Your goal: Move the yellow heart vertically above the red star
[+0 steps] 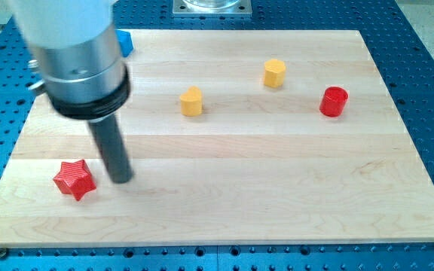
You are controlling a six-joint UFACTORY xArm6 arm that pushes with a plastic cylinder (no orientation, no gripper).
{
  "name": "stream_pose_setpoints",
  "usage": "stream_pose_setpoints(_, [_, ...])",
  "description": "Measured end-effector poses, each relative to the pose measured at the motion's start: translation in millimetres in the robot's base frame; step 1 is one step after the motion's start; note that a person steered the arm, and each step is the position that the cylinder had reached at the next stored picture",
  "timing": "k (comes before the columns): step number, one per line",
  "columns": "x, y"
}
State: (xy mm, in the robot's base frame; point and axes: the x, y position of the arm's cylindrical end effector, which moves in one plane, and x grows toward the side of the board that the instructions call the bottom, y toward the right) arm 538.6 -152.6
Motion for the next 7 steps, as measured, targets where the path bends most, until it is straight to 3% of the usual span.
stream_pose_setpoints(2, [10,-69])
stream_pose_setpoints(3, [3,9])
stream_pose_setpoints(5, [-83,252])
stream_pose_setpoints(6, [-141,337])
stream_pose_setpoints(7, [-190,358])
